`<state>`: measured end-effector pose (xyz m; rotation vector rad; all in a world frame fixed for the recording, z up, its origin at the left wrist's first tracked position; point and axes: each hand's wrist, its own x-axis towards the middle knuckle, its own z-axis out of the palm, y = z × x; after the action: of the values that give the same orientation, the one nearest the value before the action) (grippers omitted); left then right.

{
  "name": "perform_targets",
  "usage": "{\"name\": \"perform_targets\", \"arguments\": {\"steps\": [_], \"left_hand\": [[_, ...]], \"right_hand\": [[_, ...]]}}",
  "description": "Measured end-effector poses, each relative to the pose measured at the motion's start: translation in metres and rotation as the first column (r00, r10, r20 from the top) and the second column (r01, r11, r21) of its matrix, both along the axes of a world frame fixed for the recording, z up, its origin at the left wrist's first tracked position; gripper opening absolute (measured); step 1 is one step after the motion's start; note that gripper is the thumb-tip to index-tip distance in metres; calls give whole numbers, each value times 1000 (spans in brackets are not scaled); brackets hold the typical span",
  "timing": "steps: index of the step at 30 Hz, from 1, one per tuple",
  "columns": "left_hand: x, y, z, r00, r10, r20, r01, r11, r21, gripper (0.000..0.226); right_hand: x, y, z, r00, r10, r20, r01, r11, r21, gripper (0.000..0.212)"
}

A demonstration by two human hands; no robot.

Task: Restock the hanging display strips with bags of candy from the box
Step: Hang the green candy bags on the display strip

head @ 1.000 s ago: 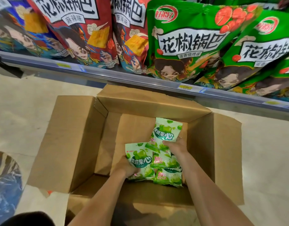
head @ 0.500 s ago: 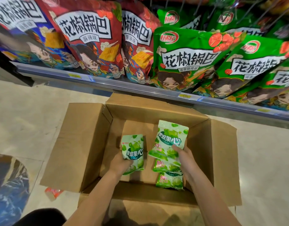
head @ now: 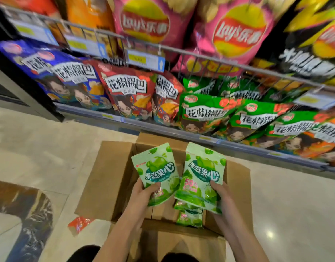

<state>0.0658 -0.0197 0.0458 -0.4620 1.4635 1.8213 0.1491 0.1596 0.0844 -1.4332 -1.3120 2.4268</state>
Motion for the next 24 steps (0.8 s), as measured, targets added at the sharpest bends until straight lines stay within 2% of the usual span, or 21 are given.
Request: {"name": "perform_targets", "arguments": {"steps": [5,8,10,11,13,14,16,19,22,24], "left_hand": [[2,-8,111,988,145,-51,-142,988,55,25],[3,-19,188,975,209,-70,-202,975,88,30],[4,-29,245,961,252,-117,-239,964,117,35],[4,-34,273,953,264,-150,-245,960,134,36],[4,-47,330,936,270,-226,-237,958,163,44],[5,-55,359,925,272,-267,-231,958,172,47],[7,-69,413,893,310,-325,-258,947,193,40],[11,-91,490,853,380,-357,-317,922,224,37],[13,-116,557,812,395,-430,-322,917,234,39],[14,-133,596,782,421,-459,-332,905,265,40]], "right_hand": [[-9,-14,105,997,37,-65,-35,999,25,44],[-12,-25,178,992,68,-109,-60,996,68,32],[-12,-34,228,990,82,-116,-71,993,92,36],[-12,-40,253,990,89,-110,-79,992,100,51],[-11,-52,305,987,135,-92,-121,982,142,104],[-10,-57,330,981,164,-104,-145,974,172,122],[-11,-69,382,970,198,-144,-170,968,185,132],[-13,-91,463,941,273,-202,-228,948,221,115],[-14,-111,529,910,303,-284,-240,942,236,73],[-16,-124,564,887,329,-325,-259,936,240,54]]}}
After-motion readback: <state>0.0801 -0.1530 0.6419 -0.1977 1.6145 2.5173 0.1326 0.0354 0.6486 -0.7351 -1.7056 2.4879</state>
